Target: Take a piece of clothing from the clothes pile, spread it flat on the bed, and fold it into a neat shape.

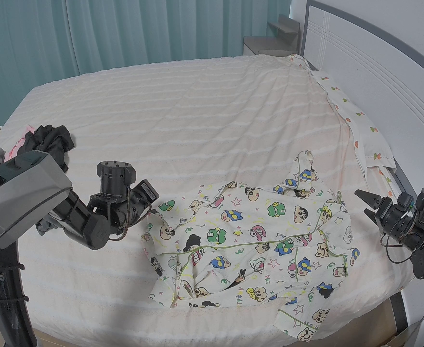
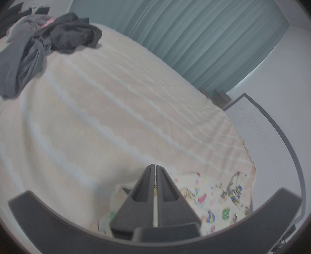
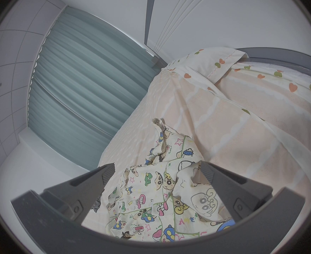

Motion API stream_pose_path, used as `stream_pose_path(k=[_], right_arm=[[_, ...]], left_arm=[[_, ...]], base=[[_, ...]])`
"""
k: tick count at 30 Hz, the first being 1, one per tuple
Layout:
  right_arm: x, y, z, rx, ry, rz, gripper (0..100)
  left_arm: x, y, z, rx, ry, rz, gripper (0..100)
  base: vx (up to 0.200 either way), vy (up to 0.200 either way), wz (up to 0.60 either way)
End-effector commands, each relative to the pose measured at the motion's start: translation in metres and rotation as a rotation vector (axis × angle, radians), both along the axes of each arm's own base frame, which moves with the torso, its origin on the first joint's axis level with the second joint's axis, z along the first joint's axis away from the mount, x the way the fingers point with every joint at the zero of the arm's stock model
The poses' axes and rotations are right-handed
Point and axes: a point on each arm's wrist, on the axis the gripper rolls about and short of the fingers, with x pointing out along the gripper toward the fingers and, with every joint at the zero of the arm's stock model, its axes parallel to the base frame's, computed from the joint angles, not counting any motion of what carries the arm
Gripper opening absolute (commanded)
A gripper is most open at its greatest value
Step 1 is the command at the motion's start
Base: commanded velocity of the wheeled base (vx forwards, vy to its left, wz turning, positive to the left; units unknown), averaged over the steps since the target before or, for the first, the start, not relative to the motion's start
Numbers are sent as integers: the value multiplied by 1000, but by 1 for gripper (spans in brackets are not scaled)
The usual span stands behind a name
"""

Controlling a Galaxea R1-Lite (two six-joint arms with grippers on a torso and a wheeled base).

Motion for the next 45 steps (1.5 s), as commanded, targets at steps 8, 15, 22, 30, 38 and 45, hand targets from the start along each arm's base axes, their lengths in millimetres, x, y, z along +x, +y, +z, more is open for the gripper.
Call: stream_pose_path(k=[8,15,22,30,38,45], right_arm=[[1,0,-4,0,13,1,100],[1,0,-4,0,13,1,100],[1,0,-4,0,15,1,100],[1,0,-4,2,14,1,100],[1,0,-4,0,13,1,100],[1,0,-4,0,13,1,100]], left_arm=[[-55,-19,24,-125,46,-138,100],[-75,-46,17,-113,85,-220,100],[-69,-51,1,-91,110,-218,100],[-61,-51,-10,-79,128,-198,100],[-56,-53,-24,-56,149,-171,100],[-42,-53,-32,-41,134,-119,100]], base=[[0,0,0],[0,0,0],[0,0,0],[0,0,0],[0,0,0],[0,0,0]])
